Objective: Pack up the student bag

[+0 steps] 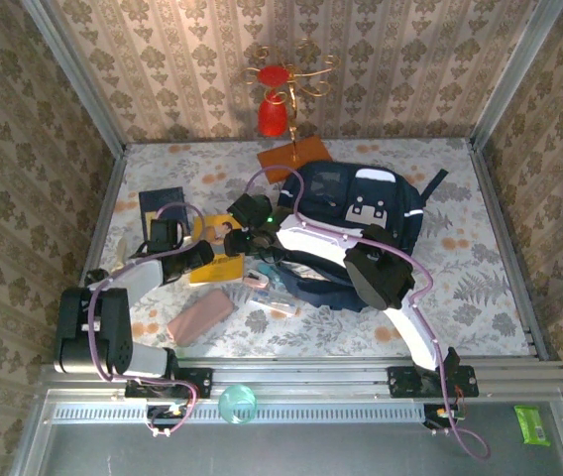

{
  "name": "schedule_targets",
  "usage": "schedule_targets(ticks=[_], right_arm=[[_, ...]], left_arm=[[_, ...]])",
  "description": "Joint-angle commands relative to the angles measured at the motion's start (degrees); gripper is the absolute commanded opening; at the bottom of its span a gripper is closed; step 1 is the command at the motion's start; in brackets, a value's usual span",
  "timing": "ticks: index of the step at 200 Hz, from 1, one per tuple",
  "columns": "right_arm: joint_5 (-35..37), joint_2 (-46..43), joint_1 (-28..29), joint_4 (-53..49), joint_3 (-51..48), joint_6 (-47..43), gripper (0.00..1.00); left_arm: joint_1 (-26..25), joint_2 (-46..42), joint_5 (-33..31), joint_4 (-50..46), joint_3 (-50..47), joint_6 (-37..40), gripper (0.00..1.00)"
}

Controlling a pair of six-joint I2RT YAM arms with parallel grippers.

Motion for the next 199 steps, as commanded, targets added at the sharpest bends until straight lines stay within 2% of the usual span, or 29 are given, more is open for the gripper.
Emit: schedule_targets(ticks=[1, 47, 95, 128, 199], right_arm=[[4.9, -1.0, 1.2, -4.7, 2.0, -0.9, 0.63], [5.8, 0.2, 2.9, -5.1, 3.1, 0.1, 0.66], [8.5, 0.0, 5.0, -5.8, 5.1, -2.2, 0.64], [5.2, 1.3, 5.2, -4.9, 4.8, 0.3, 0.63], [8.4, 3.5, 4.4, -5.5, 5.3, 4.2, 0.57]], left_arm=[[0.2, -1.6, -0.4, -0.7, -0.8, -1.0, 0.77], [0.2, -1.5, -0.6, 0.0, -0.8, -1.7, 0.77], [0.2, -1.4, -0.7, -0.1, -0.8, -1.5, 0.77], [0.2, -1.1, -0.7, 0.2, -0.9, -1.5, 0.77], [0.2, -0.9, -0.3, 0.4, -0.9, -1.2, 0.77]])
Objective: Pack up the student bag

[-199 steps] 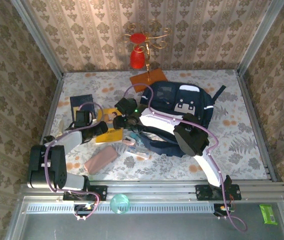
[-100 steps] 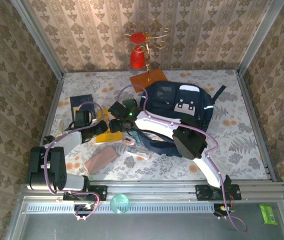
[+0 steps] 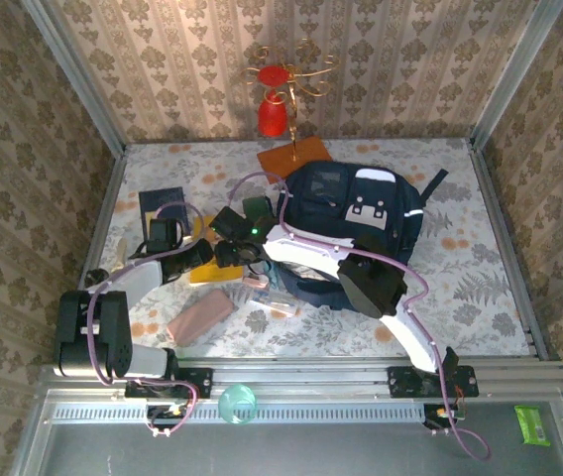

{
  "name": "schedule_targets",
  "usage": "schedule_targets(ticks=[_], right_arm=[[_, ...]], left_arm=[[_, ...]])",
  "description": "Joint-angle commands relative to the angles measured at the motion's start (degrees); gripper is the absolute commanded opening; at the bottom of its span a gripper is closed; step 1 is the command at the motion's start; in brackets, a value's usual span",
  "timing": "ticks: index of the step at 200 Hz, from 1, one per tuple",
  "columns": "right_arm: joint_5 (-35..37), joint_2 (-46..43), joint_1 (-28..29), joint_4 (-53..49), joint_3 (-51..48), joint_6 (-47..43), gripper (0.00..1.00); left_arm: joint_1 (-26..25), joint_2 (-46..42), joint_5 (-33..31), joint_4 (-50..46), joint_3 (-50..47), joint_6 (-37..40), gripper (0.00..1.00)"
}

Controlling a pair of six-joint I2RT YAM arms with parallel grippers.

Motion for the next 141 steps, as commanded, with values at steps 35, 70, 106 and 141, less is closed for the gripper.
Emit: schedule_targets(ticks=[35, 70, 106, 141], right_arm=[[4.8, 2.6, -0.6, -1.7, 1.5, 3.1, 0.56], [5.2, 3.7, -0.9, -0.9, 1.5, 3.8, 0.56], [4.4, 5.5, -1.3, -0.9, 4.0, 4.5, 0.57], [5.3, 7.6, -1.3, -3.8, 8.6, 4.4, 0.57]], left_arm=[[0.3, 0.0, 0.3, 0.6, -0.9, -0.4, 0.77], [0.3, 0.9, 1.4, 1.0, -0.6, -0.5, 0.77], [0.0, 1.5, 3.4, 1.2, -0.3, -0.5, 0.76], [-1.2, 1.5, 5.0, 1.6, -0.6, -0.9, 0.72]])
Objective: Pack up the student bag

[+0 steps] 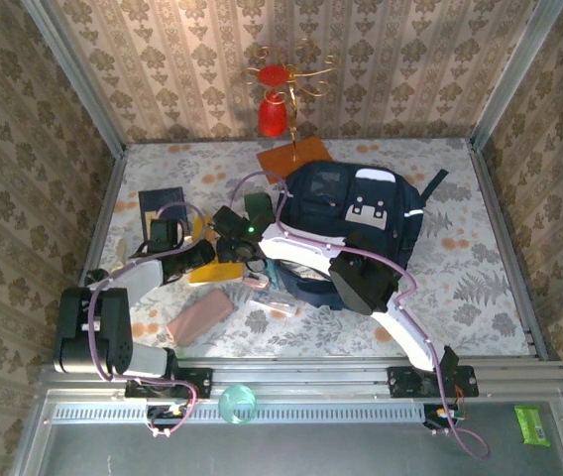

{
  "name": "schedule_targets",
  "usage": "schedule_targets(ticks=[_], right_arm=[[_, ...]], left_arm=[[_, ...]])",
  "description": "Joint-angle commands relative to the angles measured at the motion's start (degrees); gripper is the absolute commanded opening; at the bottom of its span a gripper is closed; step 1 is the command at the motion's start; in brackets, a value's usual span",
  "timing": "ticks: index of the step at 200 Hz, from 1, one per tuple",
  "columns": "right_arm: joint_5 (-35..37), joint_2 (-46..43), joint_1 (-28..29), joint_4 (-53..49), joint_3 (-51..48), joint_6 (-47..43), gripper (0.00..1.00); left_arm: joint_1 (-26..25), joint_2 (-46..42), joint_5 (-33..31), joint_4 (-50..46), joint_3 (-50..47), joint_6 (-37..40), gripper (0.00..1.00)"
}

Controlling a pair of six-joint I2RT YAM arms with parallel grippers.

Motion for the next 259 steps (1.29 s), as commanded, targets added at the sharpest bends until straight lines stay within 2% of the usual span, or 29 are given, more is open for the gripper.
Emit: schedule_targets(ticks=[1, 32, 59, 106, 147, 185, 212, 259], right_arm=[[2.5, 2.5, -0.3, -3.2, 3.4, 1.2, 0.57], [4.5, 2.8, 0.1, -3.7, 3.1, 1.9, 0.57], [3.0, 2.7, 1.2, -1.5, 2.8, 1.9, 0.56], [3.2, 3.0, 1.6, -1.7, 4.3, 1.8, 0.54], [4.4, 4.9, 1.6, -4.1, 5.7, 2.3, 0.62], [3.9, 5.1, 1.6, -2.5, 3.6, 2.9, 0.64], [1.2, 2.7, 1.6, 5.2, -0.7, 3.3, 0.57], [-2.4, -2.7, 0.4, 15.8, -6.8, 4.3, 0.36]], left_arm=[[-0.9, 0.4, 2.3, 0.8, -0.6, -0.6, 0.72], [-1.1, 0.2, 1.4, 1.7, -1.8, -1.6, 0.71], [-0.9, -1.5, -0.6, 3.1, -4.3, -3.4, 0.69], [1.6, -4.9, -1.8, 4.1, -6.4, -5.2, 0.68], [1.1, -0.6, 0.7, 4.6, -3.8, -4.4, 0.69], [0.0, -0.3, 1.1, 6.2, -5.6, -4.7, 0.67], [-0.4, -0.1, 2.2, 6.7, -5.9, -4.5, 0.63], [-1.5, 0.0, 4.3, 6.9, -5.4, -4.5, 0.59]])
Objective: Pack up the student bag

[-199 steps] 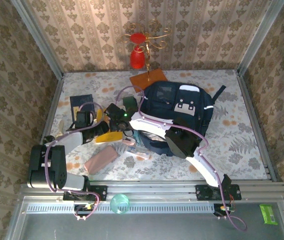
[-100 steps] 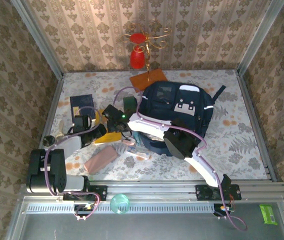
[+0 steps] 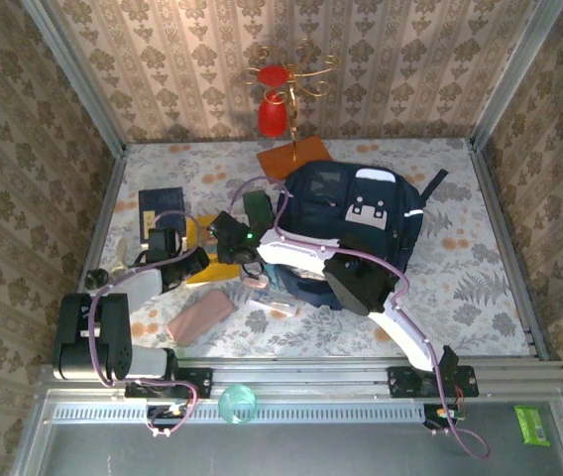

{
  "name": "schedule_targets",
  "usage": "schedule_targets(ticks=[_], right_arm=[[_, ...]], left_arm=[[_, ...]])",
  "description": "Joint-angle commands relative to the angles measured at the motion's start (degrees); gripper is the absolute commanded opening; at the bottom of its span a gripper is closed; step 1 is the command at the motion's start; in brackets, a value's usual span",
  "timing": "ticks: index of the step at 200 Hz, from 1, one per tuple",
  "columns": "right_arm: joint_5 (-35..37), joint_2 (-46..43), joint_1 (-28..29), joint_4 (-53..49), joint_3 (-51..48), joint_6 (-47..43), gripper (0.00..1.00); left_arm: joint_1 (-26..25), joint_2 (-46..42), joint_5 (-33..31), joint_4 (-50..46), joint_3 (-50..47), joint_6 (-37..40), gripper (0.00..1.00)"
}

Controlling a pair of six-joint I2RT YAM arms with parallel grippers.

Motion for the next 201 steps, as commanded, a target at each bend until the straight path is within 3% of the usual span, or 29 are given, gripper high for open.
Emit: schedule_targets(ticks=[1, 54, 75, 131, 166, 201], right_arm=[[-4.0, -3.3, -0.3, 7.8, -2.9, 1.5, 0.36], [-5.7, -8.6, -0.9, 15.2, -9.3, 3.8, 0.16], [-6.5, -9.0, -0.9, 15.7, -9.7, 4.0, 0.16], [-10.5, -9.4, -1.0, 19.1, -13.2, 4.9, 0.28], [-10.2, -9.3, -1.0, 18.1, -13.2, 4.8, 0.28], [-8.6, -10.6, -1.4, 17.7, -13.2, 3.9, 0.09]], left_arm=[[-2.3, 1.8, 6.1, 2.9, -0.3, -0.5, 0.59], [-3.0, 2.1, 6.7, 2.9, 0.2, -0.4, 0.58], [-3.2, 2.4, 7.2, 3.1, 0.5, -0.4, 0.58], [-4.0, 2.6, 7.7, 3.1, 0.8, -0.3, 0.58], [-4.4, 2.7, 7.8, 2.8, 1.2, 0.0, 0.58], [-4.8, 2.7, 8.2, 2.8, 1.5, -0.1, 0.58]])
